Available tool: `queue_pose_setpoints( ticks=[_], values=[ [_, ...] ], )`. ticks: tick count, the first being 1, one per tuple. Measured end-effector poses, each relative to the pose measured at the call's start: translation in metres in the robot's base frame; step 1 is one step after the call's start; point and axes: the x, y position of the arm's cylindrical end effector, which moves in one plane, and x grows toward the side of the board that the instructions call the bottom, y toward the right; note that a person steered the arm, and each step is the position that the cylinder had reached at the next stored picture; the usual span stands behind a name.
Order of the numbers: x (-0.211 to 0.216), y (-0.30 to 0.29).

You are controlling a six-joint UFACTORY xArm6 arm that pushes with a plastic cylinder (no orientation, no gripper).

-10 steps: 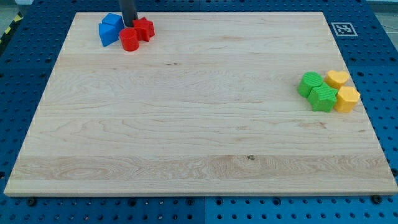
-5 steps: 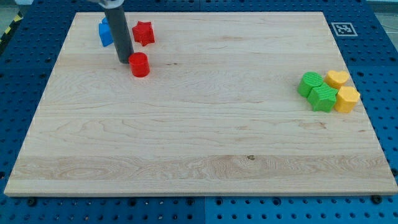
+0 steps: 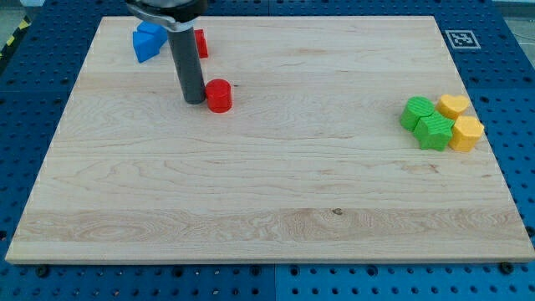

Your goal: Move red circle towards the center of the board

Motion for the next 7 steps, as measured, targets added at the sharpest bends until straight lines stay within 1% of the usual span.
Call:
queue_pose_setpoints(
  ticks=[1, 2, 3, 4, 5, 7],
  values=[
    [-0.042, 0.004],
    [-0.014, 0.014],
    [-0.01, 0.014],
    [-0.034, 0.027],
    [-0.028, 0.048],
    [-0.021, 0.054]
  ],
)
